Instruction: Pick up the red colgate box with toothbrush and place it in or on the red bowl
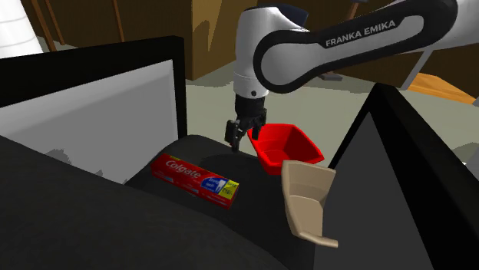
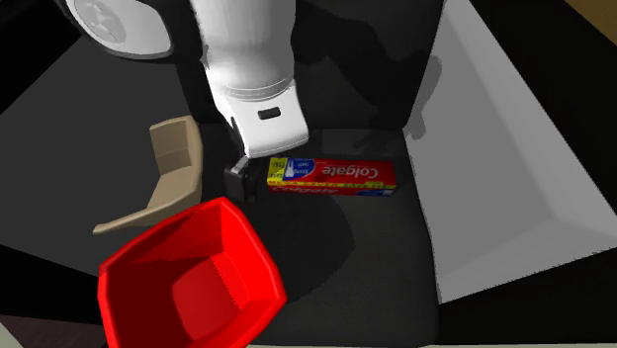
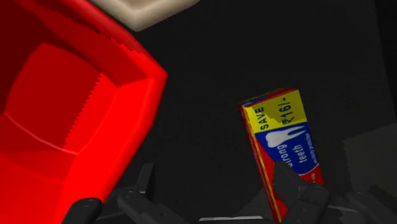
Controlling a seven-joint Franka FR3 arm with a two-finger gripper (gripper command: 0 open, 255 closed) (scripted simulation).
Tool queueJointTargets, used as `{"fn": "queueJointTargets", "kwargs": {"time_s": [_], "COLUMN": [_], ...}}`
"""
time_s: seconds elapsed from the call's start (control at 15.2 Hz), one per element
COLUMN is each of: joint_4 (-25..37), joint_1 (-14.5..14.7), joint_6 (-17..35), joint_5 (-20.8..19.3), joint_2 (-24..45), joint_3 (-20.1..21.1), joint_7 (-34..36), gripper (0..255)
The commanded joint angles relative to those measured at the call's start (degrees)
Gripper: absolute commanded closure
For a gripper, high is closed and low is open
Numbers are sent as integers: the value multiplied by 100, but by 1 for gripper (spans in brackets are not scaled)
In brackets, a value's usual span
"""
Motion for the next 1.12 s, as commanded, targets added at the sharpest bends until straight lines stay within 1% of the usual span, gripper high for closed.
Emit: {"fn": "queueJointTargets", "kwargs": {"time_s": [0.0,0.4,0.73,1.06], "joint_4": [243,1199,2177,1969], "joint_1": [62,357,721,741], "joint_6": [129,326,303,643], "joint_5": [-111,-582,-1011,-1076], "joint_2": [400,1678,2760,2901], "joint_3": [112,361,426,390], "joint_7": [146,647,1002,1044], "gripper": [0,0,0,0]}}
